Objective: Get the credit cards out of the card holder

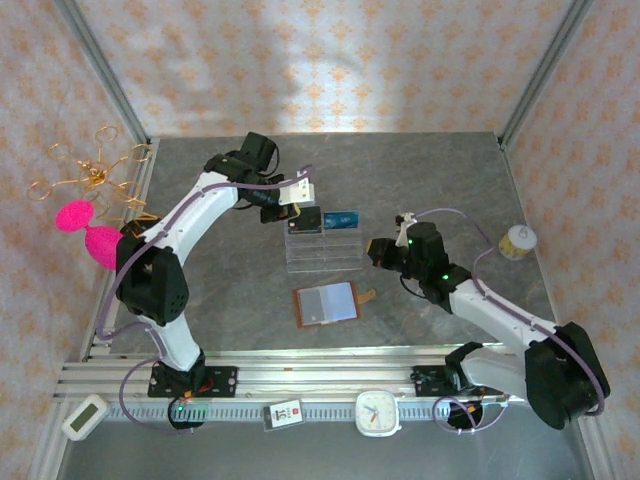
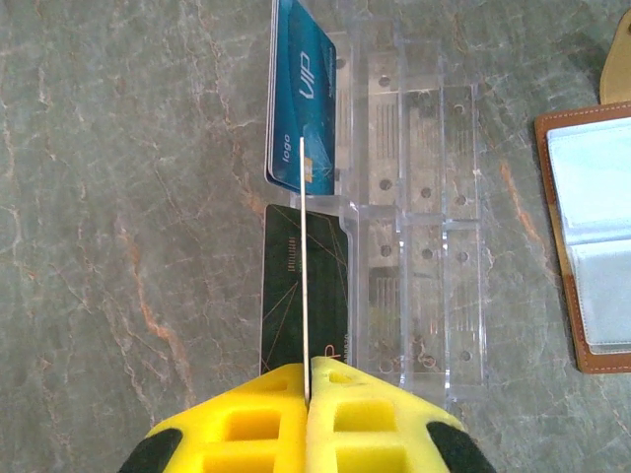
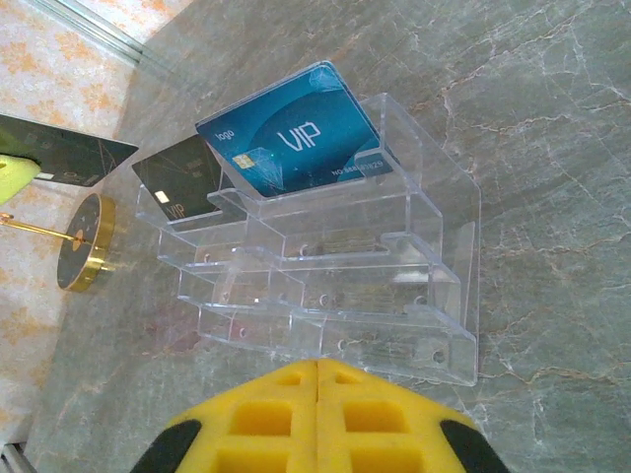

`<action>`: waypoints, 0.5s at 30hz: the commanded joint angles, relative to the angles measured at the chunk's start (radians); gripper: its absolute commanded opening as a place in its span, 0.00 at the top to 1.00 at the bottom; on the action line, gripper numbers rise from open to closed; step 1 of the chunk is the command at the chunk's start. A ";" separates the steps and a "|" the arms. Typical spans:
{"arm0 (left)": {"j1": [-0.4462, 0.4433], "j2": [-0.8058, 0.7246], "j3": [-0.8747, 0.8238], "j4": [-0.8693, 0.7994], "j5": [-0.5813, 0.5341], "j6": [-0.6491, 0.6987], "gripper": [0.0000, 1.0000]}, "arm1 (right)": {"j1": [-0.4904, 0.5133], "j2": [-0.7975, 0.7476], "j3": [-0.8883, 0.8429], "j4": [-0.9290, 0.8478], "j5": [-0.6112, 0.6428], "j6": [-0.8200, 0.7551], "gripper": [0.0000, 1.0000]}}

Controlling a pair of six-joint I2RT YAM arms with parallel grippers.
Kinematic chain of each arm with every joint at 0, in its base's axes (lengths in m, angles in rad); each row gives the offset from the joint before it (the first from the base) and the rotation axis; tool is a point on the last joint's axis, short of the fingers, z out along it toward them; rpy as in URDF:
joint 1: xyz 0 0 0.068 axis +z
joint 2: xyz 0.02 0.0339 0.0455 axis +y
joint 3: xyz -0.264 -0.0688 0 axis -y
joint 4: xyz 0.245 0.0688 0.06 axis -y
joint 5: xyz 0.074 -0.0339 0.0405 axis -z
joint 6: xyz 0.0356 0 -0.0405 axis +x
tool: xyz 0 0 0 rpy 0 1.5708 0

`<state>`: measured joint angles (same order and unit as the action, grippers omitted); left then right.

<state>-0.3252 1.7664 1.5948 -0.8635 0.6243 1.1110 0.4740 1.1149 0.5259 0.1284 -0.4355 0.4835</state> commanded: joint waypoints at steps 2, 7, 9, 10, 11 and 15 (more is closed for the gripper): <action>0.005 0.004 -0.004 0.003 0.007 0.031 1.00 | -0.009 0.007 0.035 -0.007 -0.003 -0.020 0.95; 0.002 0.023 -0.012 0.009 0.010 0.027 1.00 | -0.011 0.013 0.038 -0.003 -0.003 -0.024 0.95; -0.003 0.032 -0.011 0.008 0.008 0.026 1.00 | -0.009 0.016 0.036 -0.001 -0.002 -0.025 0.95; -0.007 0.037 -0.014 0.008 0.002 0.024 1.00 | -0.011 0.016 0.035 0.000 -0.003 -0.026 0.95; -0.012 0.042 -0.016 0.013 -0.009 0.021 1.00 | -0.012 0.017 0.033 0.001 -0.003 -0.027 0.95; -0.015 0.057 -0.023 0.023 -0.035 0.013 1.00 | -0.018 0.023 0.030 0.005 -0.010 -0.028 0.95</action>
<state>-0.3305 1.8030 1.5902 -0.8516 0.6125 1.1126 0.4633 1.1309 0.5259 0.1268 -0.4389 0.4721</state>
